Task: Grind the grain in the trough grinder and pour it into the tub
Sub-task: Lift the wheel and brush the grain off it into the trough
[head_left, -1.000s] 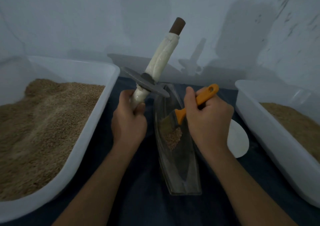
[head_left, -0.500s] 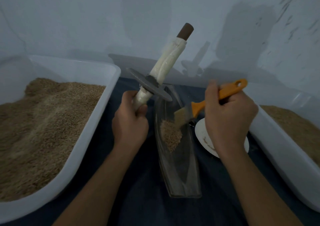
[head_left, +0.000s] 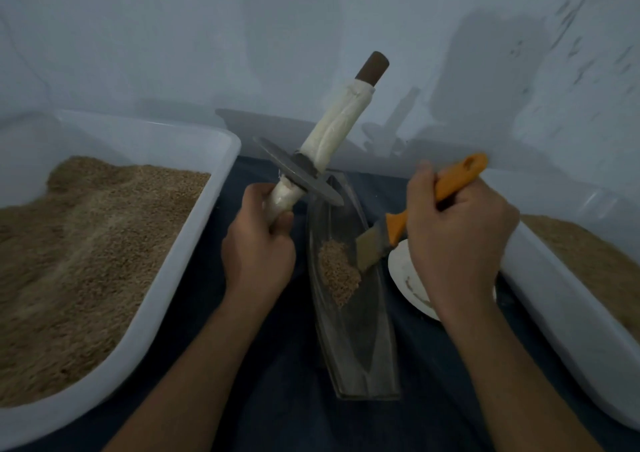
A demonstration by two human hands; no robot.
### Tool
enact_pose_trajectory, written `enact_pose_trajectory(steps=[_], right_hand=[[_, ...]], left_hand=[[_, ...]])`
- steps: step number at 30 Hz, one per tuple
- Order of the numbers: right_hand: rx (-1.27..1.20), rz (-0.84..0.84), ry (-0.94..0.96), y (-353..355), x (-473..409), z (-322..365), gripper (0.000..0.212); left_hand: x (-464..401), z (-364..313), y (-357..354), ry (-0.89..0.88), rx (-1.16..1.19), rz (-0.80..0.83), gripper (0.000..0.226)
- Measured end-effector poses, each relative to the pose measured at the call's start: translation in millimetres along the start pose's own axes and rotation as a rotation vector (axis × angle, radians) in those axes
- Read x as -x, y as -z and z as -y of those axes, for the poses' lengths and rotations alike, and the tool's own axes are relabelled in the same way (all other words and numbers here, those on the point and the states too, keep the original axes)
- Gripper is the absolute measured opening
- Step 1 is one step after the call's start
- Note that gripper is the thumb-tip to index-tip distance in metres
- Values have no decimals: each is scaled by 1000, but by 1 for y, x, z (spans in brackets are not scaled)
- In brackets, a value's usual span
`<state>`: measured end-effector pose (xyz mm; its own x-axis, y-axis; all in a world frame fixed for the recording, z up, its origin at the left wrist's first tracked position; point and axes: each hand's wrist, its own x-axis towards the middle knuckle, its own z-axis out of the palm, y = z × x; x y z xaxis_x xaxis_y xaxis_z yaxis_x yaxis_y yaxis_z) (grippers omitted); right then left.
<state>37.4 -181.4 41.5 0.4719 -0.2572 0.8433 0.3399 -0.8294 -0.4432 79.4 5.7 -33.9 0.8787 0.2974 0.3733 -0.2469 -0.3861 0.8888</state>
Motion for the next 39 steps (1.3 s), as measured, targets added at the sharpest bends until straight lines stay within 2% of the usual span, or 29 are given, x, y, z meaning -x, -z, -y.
enact_pose_trajectory(steps=[6,12,17,23,29,39], right_hand=[[12,183,-18,-11,15,4,54],[-20,61,-13,6,-2,5,56],[-9,210,-3,-5,15,7,54],[-69,171,-10,9,2,9,57],[-81,323,-3,-3,19,20,52],[-105,51,-41,-3,0,-4,53]], left_hand=[[0,1,0,3,2,4,28],[-1,0,0,0,-10,-5,29],[-1,1,0,2,-17,6,30],[0,2,-1,-6,-20,4,32],[-1,4,0,-13,-24,10,34],[-1,4,1,-14,6,1,32]])
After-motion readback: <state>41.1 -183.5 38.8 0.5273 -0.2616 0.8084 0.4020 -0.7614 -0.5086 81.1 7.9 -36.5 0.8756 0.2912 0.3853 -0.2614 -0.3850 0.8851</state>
